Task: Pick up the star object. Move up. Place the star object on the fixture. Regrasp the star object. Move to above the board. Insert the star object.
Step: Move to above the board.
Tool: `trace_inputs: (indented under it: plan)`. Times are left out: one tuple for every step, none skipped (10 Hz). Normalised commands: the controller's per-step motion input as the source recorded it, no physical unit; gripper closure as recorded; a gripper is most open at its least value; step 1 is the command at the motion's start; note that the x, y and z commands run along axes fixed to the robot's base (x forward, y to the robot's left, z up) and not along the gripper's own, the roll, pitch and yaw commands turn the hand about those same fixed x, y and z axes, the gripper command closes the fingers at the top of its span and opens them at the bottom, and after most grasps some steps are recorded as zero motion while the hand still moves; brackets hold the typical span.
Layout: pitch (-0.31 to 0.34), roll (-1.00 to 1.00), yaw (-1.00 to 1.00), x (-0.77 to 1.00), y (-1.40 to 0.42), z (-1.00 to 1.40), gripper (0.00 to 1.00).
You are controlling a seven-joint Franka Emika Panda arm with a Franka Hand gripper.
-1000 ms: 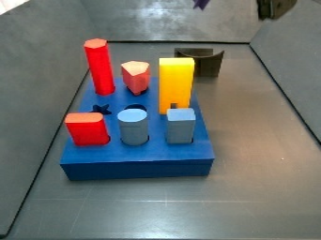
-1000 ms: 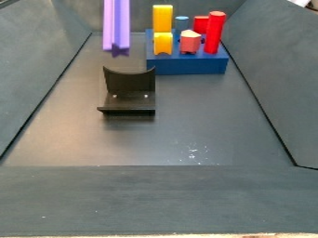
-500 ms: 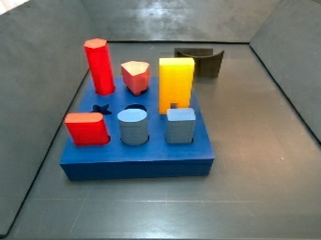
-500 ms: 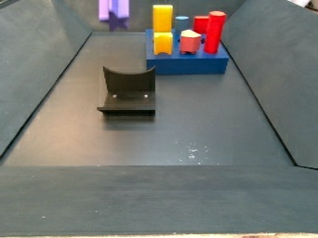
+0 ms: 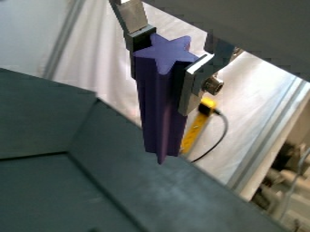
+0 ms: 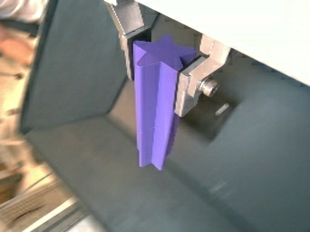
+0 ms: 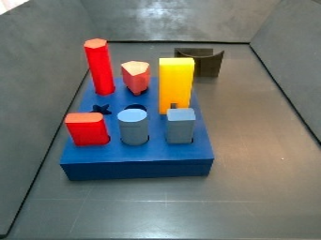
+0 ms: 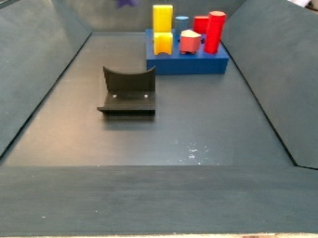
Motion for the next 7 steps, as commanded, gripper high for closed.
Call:
trace_inputs:
  plan:
    - [-0.012, -1.00, 0.05, -0.56, -1.00, 0.10, 1.00]
    - [-0.023, -1.00, 0.05, -0.57, -1.00, 0.09, 1.00]
    - [-0.031, -1.00, 0.05, -0.58, -1.00, 0.09, 1.00]
    - [-0.040, -1.00, 0.05, -0.59, -1.00, 0.09, 1.00]
    - [-0.050, -1.00, 0.05, -0.61, -1.00, 0.08, 1.00]
    - [-0.064, -1.00, 0.04, -0.64, -1.00, 0.09, 1.00]
    - [-0.077, -1.00, 0.04, -0.59, -0.88, 0.08, 1.00]
